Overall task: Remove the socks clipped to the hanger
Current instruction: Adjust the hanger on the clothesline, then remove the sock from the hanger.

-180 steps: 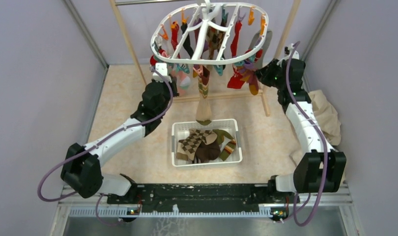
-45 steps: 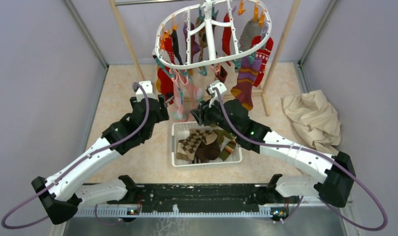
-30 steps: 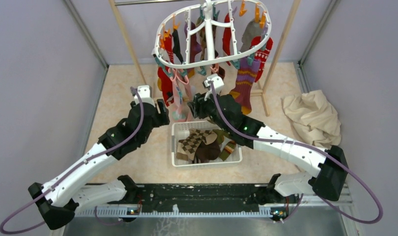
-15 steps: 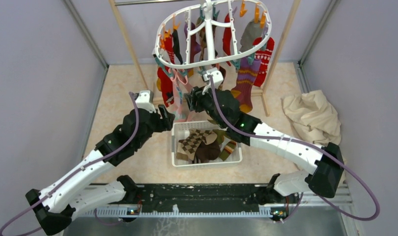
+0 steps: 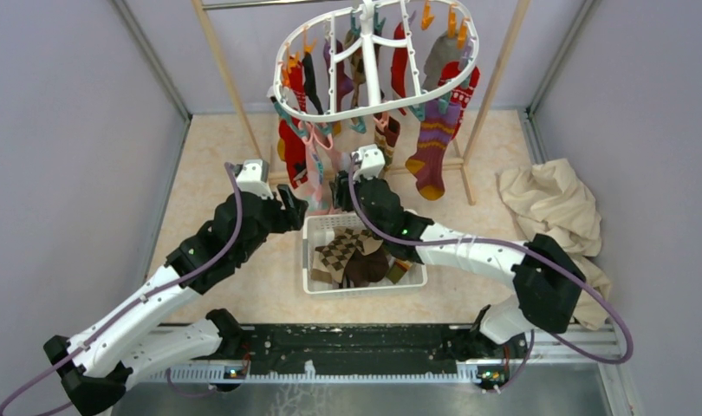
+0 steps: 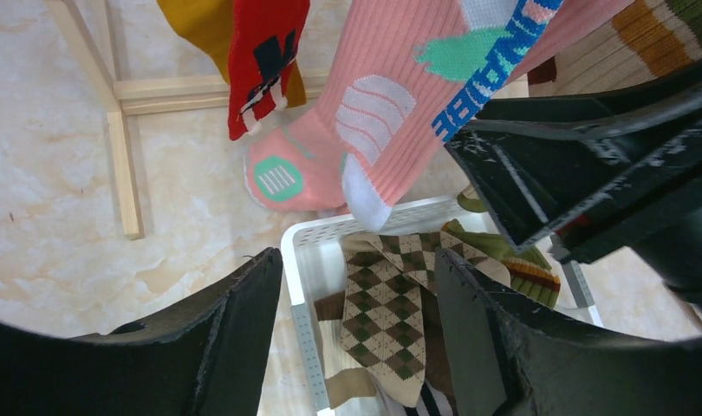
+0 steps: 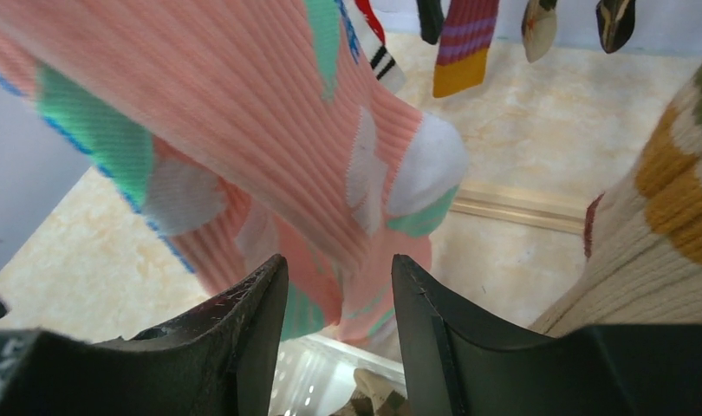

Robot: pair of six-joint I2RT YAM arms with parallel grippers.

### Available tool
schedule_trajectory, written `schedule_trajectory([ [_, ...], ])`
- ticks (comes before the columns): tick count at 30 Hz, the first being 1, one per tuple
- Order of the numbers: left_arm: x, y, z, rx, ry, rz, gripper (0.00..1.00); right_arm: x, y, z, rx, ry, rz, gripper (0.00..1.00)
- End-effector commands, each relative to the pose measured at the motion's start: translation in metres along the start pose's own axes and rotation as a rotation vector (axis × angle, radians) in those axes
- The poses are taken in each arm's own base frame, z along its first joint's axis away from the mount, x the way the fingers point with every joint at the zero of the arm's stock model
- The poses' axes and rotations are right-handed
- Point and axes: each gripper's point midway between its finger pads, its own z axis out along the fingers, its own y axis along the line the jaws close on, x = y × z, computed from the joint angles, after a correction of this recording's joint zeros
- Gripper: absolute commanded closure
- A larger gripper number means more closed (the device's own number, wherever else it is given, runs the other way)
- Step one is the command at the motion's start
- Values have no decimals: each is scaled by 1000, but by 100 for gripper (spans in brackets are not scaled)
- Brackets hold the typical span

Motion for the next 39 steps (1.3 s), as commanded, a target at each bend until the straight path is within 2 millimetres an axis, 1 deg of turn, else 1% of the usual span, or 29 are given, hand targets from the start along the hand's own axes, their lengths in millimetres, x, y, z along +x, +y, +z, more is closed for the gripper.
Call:
schedule_trajectory([
  [1, -12, -3, -5, 10, -27, -6, 28, -15, 3, 14, 60, -83, 68, 51],
  [4, -12, -1, -5, 3, -28, -2, 22, -5, 2, 23, 84, -69, 79, 51],
  [6, -12, 1, -6, -5, -27, -1, 3, -2, 3, 28, 87, -67, 86, 50],
  [7, -12, 1, -6, -7, -27, 1, 1, 0, 4, 30, 90, -64, 89, 50],
  [13, -13, 3, -8, -13, -32, -3, 1, 9, 1, 40, 105, -51, 127, 50],
  [20, -14, 2, -9, -8, -32, -4, 1, 27, -8, 50, 97, -32, 198, 51],
  [22, -15, 2, -9, -7, -33, -6, 1, 27, -10, 53, 94, -34, 207, 54],
  [27, -14, 3, -11, -7, -31, -8, 1, 23, -14, 56, 81, -35, 214, 71],
  [30, -14, 3, -12, -7, -32, -14, 1, 17, -15, 53, 72, -38, 200, 77],
  [34, -13, 5, -12, -12, -30, -14, 1, 8, -9, 44, 27, -41, 185, 86],
  [39, -12, 7, -15, -15, -32, -17, 1, -5, 0, 26, -44, -36, 177, 93],
])
